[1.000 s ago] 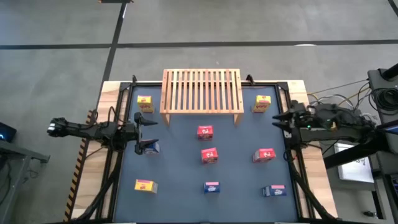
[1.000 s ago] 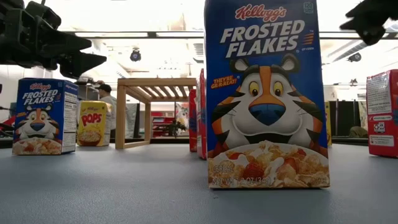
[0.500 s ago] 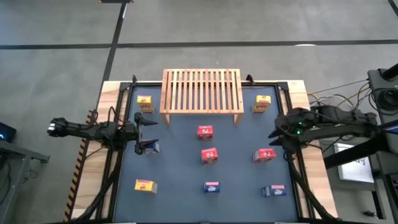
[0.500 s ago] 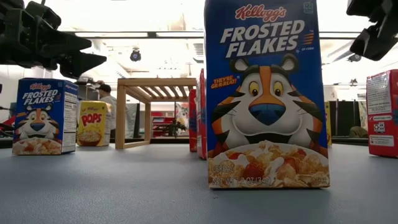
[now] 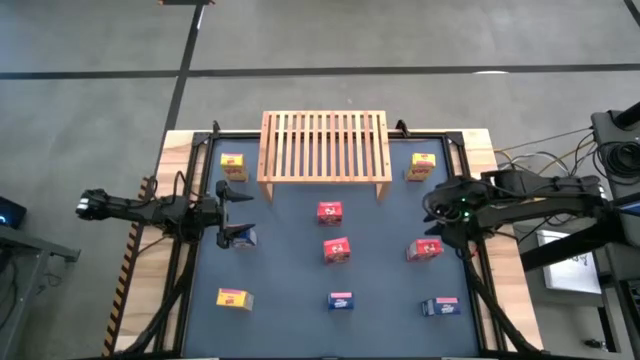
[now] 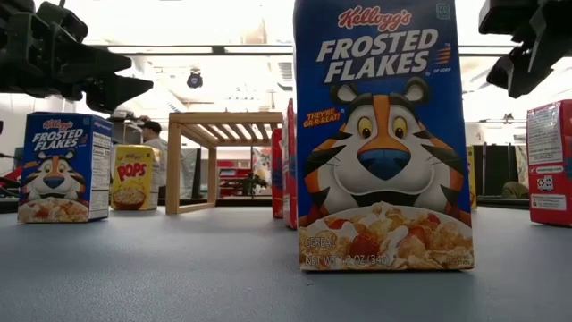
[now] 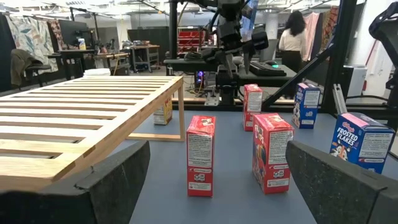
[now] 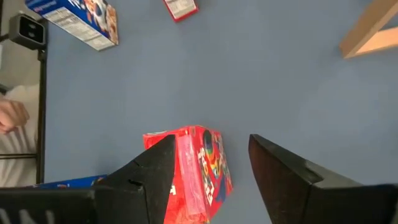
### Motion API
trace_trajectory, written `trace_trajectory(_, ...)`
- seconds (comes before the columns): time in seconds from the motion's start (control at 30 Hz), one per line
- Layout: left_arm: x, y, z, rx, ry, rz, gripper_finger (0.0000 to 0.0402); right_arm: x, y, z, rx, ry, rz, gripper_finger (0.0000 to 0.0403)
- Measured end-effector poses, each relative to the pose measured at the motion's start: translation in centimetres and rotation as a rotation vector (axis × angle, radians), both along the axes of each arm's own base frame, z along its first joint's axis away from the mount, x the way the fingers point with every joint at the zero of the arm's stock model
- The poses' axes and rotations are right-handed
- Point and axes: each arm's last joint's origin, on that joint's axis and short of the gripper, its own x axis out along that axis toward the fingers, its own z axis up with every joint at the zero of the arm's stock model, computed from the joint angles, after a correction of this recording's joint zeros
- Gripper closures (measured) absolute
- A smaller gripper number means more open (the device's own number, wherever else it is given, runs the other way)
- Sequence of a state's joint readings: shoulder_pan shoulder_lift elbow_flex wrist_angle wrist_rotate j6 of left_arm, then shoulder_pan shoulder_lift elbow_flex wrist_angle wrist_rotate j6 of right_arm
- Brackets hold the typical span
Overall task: Stack cereal on shelf
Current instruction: Put the bottom right red cereal box on the shelf
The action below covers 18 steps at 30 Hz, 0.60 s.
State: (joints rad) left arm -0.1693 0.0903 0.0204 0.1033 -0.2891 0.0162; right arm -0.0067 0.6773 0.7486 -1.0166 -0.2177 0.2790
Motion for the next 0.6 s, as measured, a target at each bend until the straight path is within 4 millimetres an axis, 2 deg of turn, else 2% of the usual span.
trace_trajectory(0.37, 0.00, 0.00, 0.00, 0.000, 0.000, 0.000, 0.0043, -0.02, 0.15, -0.11, 0.072, 0.030, -0.018, 0.0107)
trace_trajectory(0.6, 0.00, 0.00, 0.00, 0.000, 0.000, 0.000, 0.0043, -0.04, 0.71, -0.05, 0.122, 0.034, 0.024, 0.0088)
